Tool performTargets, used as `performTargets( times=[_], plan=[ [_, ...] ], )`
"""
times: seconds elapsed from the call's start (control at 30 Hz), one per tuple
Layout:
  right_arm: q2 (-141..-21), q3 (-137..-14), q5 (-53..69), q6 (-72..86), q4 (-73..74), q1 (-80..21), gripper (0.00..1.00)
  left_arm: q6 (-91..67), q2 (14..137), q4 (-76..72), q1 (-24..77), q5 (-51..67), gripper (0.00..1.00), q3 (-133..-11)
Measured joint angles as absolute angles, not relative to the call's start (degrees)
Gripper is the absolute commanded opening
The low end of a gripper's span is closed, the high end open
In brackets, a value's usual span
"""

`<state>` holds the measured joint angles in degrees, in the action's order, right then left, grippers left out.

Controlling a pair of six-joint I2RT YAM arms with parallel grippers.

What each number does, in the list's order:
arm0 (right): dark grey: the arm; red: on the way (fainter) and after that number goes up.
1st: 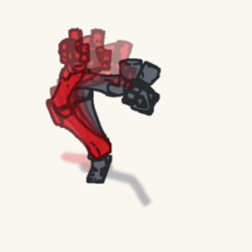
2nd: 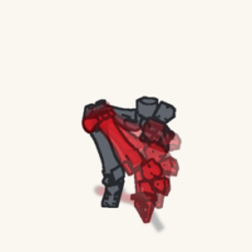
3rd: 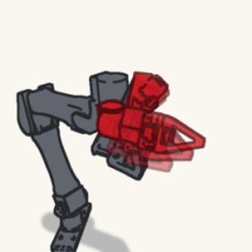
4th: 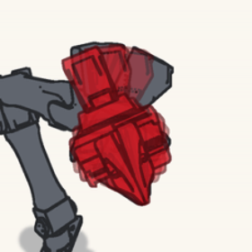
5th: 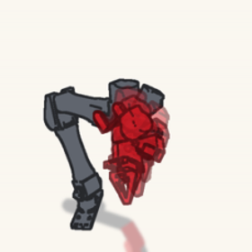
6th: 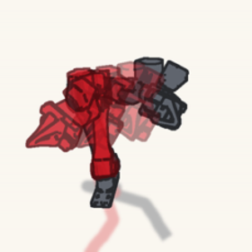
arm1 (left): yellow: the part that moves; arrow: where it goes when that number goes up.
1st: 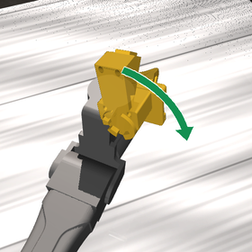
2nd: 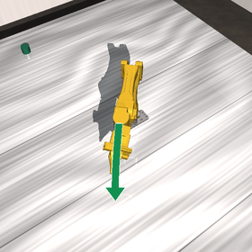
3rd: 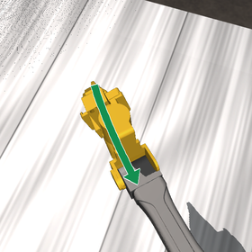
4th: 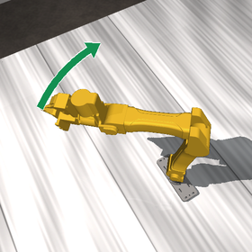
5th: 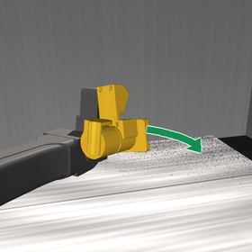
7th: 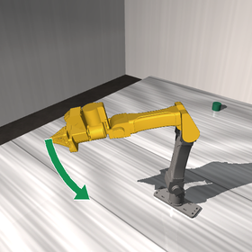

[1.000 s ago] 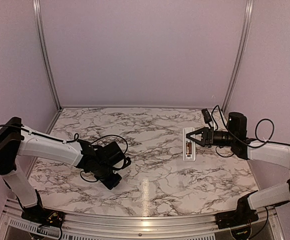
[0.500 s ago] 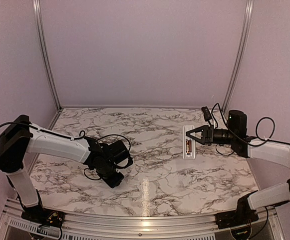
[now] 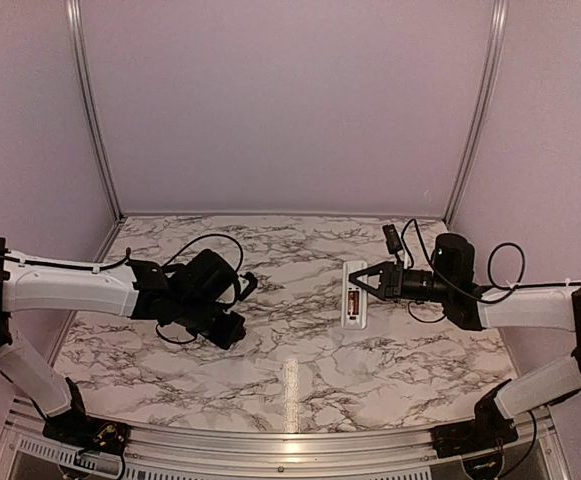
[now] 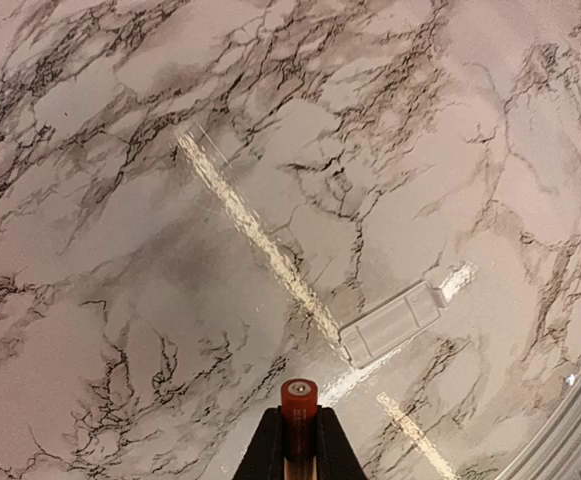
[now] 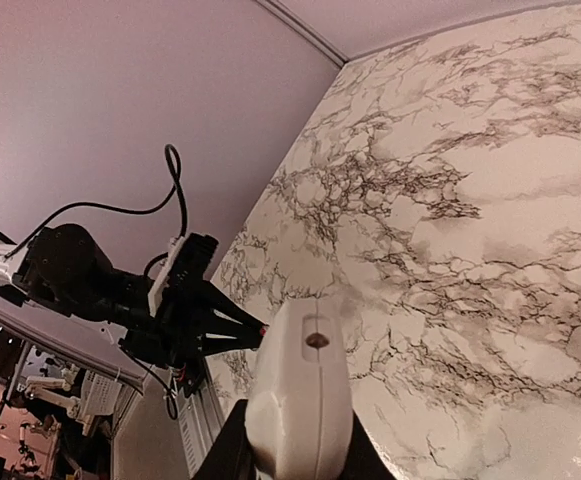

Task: Load the batteries into the remote control
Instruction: Pick up the battery from the center of the board, then place the battery in the battery compartment.

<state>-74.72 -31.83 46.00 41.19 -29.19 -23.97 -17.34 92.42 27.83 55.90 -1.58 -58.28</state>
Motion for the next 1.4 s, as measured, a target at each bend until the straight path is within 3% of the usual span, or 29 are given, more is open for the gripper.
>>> performTargets(
  times=[0.2,0.37,0.63,1.4],
  plan=[
    [-82.21,-30.81,38.11,49.56,-41.28,-31.55,0.00,-26.04,75.81,2.57,58.04,-6.44,0.00,-49.06],
    [-84.29,-30.81,32.51,53.89,-48.12,-35.70,0.00,-30.94,78.98,-9.43,64.07,-14.96,0.00,-49.30],
    [-87.92,-30.81,28.58,59.40,-53.84,-38.83,0.00,-30.96,89.89,-11.55,69.93,-20.29,0.00,-57.30],
    [-93.60,-30.81,27.90,69.93,-63.42,-42.44,0.00,-26.46,96.64,-8.97,72.01,-28.58,0.05,-64.16]
  ],
)
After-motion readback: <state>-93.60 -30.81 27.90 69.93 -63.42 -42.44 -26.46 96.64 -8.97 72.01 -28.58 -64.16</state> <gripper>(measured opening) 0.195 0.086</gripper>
